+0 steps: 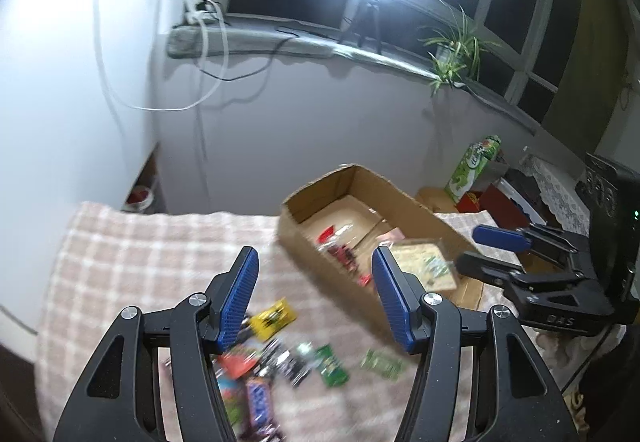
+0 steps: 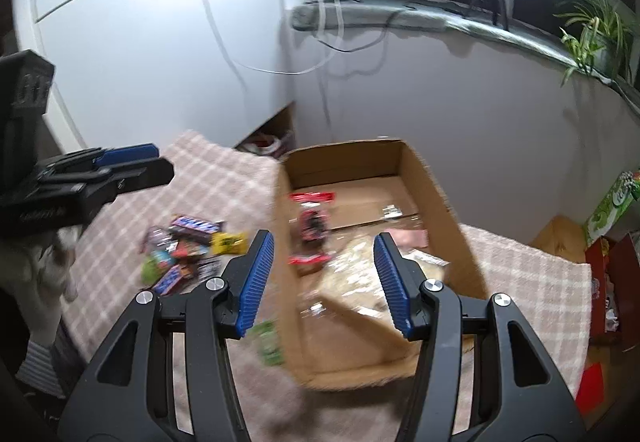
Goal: Organize snacks
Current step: 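Grasp the Snickers bar with the left gripper while the right gripper grasps the green candy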
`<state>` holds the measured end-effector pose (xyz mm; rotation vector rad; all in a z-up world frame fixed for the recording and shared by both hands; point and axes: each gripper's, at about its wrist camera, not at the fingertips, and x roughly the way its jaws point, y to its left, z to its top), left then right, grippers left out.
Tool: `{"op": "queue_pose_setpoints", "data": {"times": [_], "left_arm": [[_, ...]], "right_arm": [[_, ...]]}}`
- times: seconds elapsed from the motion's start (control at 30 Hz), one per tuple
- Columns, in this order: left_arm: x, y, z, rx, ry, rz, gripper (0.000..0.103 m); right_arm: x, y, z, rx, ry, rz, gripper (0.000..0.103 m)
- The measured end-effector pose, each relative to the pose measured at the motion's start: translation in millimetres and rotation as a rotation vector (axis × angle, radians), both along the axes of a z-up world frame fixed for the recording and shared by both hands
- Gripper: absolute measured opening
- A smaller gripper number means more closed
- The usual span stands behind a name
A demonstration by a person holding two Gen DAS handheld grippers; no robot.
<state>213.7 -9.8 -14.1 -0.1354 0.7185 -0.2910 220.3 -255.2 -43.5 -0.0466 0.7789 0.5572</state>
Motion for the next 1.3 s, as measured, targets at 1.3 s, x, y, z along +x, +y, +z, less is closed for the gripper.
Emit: {"op": "queue_pose_setpoints", "data": {"times": [1.3], "left_arm": [[-67,27,-108,0.112,0.128,-0.034,0.042]], "right_arm": [[-44,107,-117,-0.095,0.177,0.038,0.032]]}}
